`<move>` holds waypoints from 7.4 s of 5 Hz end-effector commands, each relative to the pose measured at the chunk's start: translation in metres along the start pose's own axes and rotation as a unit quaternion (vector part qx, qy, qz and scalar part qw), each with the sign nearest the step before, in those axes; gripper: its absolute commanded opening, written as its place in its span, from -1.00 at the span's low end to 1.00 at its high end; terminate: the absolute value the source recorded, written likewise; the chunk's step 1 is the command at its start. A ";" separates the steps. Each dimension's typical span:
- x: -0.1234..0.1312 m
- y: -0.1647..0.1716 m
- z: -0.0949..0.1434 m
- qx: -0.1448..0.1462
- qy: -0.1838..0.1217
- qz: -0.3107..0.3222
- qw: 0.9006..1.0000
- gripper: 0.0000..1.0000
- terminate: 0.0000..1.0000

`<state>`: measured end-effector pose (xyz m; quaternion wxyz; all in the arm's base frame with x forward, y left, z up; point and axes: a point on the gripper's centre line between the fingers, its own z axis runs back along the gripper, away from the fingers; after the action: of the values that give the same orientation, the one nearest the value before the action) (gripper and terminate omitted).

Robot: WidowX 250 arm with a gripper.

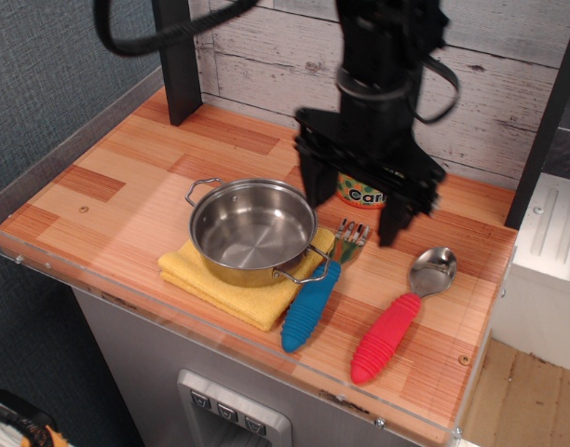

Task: Move the red spoon to the other side of the silver pan.

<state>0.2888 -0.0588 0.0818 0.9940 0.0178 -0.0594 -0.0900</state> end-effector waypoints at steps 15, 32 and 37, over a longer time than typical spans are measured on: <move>-0.028 0.061 0.036 -0.007 0.055 0.097 0.994 -1.00 -1.00; -0.060 0.208 -0.009 0.069 -0.004 0.105 0.992 1.00 -1.00; -0.034 0.155 0.028 0.014 -0.029 0.141 0.990 1.00 -1.00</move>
<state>0.2889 0.0986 0.0951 0.9961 0.0102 -0.0690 0.0538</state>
